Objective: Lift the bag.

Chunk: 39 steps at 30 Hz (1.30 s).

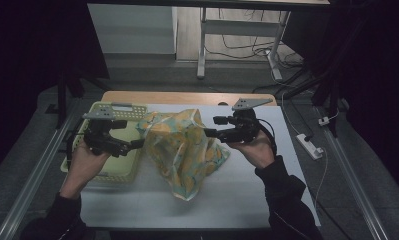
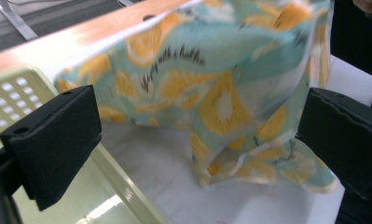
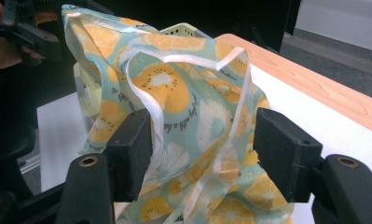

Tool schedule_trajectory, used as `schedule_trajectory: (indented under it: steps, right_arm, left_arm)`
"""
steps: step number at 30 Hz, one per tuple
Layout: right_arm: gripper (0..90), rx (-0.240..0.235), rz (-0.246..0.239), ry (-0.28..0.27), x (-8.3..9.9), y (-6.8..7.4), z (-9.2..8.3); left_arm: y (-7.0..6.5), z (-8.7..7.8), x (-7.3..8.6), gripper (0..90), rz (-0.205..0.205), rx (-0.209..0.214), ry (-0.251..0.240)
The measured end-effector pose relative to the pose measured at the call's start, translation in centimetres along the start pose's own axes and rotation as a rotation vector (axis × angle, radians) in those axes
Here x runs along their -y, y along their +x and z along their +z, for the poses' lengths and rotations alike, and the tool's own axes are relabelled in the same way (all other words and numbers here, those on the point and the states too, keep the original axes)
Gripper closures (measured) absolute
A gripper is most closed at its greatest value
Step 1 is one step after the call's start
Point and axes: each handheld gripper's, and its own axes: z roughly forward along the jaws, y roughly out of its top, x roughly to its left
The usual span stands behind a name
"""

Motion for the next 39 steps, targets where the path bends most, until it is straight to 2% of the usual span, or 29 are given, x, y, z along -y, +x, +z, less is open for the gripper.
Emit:
schedule_trajectory:
  steps: [7,11,18,24,33,39]
  right_arm:
    - [33.4,-0.013,0.015,0.003,1.6,0.3,0.1]
    - [30.3,-0.018,0.022,0.006,2.7,0.4,0.0]
    - [22.2,-0.015,0.006,0.039,4.0,0.8,0.3]
    - [15.8,-0.012,-0.009,0.040,5.0,1.5,-0.1]
    - [7.6,0.023,-0.029,0.055,6.7,2.4,-0.9]
    - [1.3,0.073,-0.021,0.051,7.8,2.6,-2.0]
  left_arm:
    - [-0.3,0.8,2.3,0.0,-0.018,0.022,0.010]
    - [-0.6,0.9,3.5,0.0,-0.008,0.016,0.018]
    - [-0.4,1.0,5.9,0.0,-0.047,0.011,0.015]
    - [-0.6,0.7,7.3,0.0,-0.059,-0.007,0.013]
    - [-1.2,0.1,9.0,0.0,-0.068,-0.030,0.027]
    - [-1.6,-0.7,10.3,0.0,-0.077,-0.046,0.024]
